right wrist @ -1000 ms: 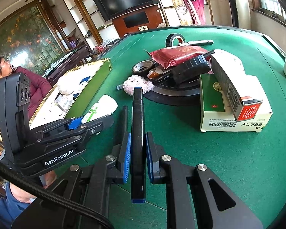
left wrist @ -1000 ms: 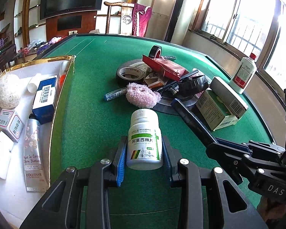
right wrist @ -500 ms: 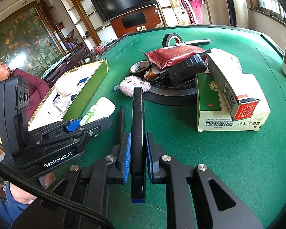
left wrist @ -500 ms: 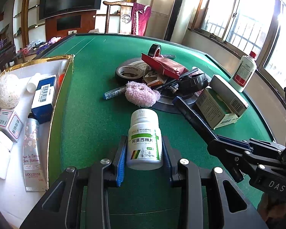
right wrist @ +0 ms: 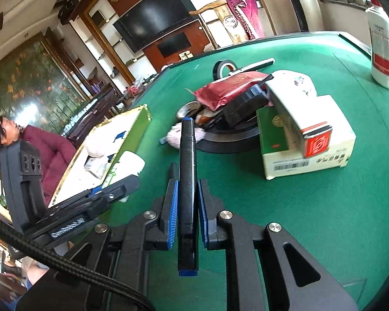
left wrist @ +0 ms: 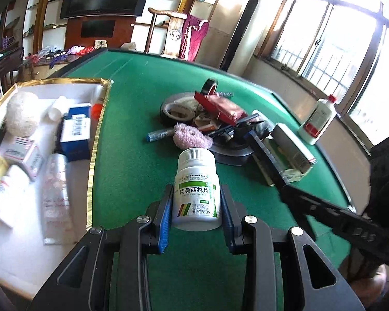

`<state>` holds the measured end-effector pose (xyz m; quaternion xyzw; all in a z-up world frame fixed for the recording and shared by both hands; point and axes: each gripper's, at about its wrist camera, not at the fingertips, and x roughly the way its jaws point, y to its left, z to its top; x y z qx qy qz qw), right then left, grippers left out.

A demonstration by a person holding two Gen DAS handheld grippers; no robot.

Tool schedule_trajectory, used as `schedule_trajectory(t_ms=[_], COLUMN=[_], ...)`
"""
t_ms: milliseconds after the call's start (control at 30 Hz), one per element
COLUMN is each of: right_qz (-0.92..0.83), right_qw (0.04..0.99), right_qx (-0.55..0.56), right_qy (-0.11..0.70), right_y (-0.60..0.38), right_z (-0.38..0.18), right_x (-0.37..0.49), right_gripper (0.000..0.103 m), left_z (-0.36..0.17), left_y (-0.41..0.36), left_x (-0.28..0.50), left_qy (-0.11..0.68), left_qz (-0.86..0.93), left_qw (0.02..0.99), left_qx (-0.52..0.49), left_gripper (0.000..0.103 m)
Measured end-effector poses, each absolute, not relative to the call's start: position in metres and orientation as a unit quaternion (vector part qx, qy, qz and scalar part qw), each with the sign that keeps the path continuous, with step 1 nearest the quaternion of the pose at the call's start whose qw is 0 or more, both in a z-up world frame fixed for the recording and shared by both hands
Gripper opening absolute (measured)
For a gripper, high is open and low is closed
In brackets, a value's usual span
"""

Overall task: Organize objects
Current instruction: 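Carry the pill bottle and black pen over the tray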

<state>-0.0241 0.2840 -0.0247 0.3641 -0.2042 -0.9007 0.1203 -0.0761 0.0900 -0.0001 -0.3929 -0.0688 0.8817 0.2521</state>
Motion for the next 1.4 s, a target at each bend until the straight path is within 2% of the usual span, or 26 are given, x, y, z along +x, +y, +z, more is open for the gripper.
schedule_trajectory(t_ms=[333,633,1033,1400], right_qz=[-0.901,-0.881,-0.872,-0.866], right_qw=[0.191,0.235,0.197,0.19], right_qx=[0.356,0.392,0.434,0.448], right_qy=[-0.16,-0.119,-0.11,-0.113], right_y=[0.196,0.108,0.064,0.056], right_z=[0.004,-0.011,-0.037,-0.046], right_x=[-0.036,-0.07,-0.101,-0.099], right_gripper=[0.013,0.013,0.013,0.013], left_z=[0.037,0.011,-0.022,-0.027], left_y=[-0.022,-0.118,-0.138,-0.142], left_x=[-0.055,-0.067,-0.083,-0.086], left_qy=[-0.113,-0.15,-0.128,-0.108], left_qz=[0.912,0.919,0.914,0.913], left_qw=[0.19,0.079,0.044,0.031], left_qx=[-0.345,-0.356,-0.383,-0.391], left_gripper=[0.029,0.029,0.029,0.029])
